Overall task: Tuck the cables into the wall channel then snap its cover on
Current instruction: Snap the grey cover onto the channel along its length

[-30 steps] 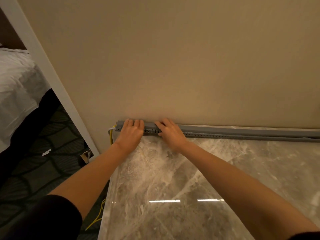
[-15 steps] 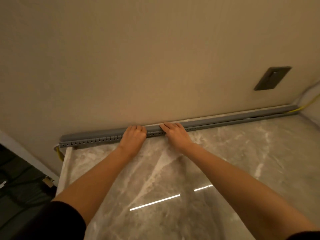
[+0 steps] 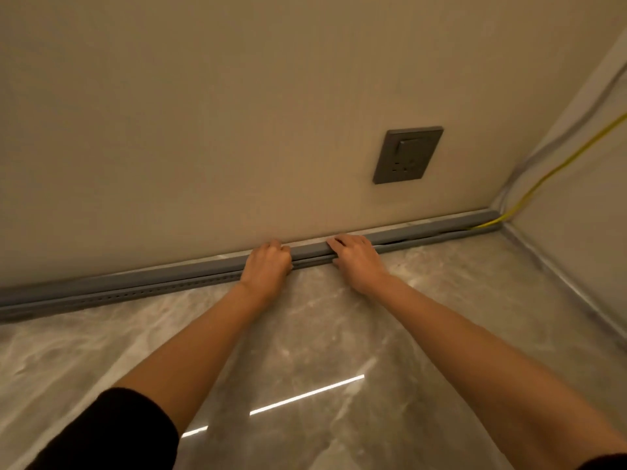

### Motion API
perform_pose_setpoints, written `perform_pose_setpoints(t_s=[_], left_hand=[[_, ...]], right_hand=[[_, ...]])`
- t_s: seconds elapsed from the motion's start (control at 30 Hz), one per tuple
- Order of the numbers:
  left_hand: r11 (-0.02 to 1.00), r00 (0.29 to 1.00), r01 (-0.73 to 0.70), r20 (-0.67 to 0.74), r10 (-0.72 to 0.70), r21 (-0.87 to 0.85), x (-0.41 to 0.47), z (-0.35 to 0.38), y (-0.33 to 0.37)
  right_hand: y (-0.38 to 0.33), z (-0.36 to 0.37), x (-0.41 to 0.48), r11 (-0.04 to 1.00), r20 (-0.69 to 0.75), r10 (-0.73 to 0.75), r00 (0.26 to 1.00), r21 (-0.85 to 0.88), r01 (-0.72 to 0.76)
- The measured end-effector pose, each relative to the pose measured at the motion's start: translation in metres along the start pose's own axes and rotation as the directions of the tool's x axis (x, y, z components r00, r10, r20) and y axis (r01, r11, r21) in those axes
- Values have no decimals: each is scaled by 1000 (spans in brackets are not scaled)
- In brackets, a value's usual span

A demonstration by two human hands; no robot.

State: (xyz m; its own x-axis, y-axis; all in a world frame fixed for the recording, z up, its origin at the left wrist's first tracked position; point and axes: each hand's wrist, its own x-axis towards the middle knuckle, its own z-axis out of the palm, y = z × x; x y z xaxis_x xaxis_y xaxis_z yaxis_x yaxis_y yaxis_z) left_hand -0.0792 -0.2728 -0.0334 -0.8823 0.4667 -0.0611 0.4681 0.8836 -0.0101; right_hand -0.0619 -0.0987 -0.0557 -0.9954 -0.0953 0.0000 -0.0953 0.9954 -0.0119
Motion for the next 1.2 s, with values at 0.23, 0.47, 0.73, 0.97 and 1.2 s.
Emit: perform_pose_setpoints(t_s=[0.23, 0.47, 0.73, 0.97, 1.2], left_hand=[[989, 998, -38, 39, 44, -146, 60, -13, 82], [977, 993, -26, 108, 50, -210, 91, -14, 111], [979, 987, -41, 145, 71, -198, 98, -15, 110], [985, 979, -130, 141, 146, -114, 92, -16, 114], [958, 967, -245, 110, 230, 151, 81, -13, 120]], right_hand=[[105, -22, 2, 996, 87, -19, 996, 90, 11], [147, -35, 18, 990, 217, -69, 974, 132, 41], [148, -35, 22, 990, 237, -124, 964, 93, 105], [152, -29, 15, 973, 199, -230, 953, 17, 231], [155, -26, 9, 964, 184, -256, 949, -28, 265]])
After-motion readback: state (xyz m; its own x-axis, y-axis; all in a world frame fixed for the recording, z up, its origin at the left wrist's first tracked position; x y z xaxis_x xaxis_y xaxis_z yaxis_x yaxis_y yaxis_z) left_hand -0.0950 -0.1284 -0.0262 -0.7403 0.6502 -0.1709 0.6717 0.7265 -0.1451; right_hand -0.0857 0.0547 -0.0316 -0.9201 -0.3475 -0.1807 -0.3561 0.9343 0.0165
